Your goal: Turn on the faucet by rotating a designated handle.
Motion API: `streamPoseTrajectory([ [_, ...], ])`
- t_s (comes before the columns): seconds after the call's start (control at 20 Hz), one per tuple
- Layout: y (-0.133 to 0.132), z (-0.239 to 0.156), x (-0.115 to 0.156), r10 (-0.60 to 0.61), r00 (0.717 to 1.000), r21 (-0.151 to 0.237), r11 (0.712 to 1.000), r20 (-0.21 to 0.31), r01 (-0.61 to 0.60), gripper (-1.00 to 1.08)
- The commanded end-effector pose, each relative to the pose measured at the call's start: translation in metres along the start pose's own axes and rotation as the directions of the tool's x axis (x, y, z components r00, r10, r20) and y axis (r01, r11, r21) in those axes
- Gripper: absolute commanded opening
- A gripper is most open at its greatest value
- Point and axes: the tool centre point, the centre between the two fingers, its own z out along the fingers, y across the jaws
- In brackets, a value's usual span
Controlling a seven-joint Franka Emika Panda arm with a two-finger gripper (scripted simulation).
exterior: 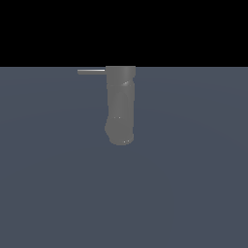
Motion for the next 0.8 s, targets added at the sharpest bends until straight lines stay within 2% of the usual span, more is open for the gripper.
streamPoseTrajectory([
  [0.0,0.0,0.0,0.0,0.0,1.0,0.0,1.0,0.0,0.0,-1.0],
  [0.45,0.01,-0.005,0.002,0.003,1.0,-0.035,0.999,0.003,-0.003,-1.0],
  [0.75,0.009,-0.004,0.005,0.011,1.0,-0.027,1.0,0.003,-0.011,-1.0],
])
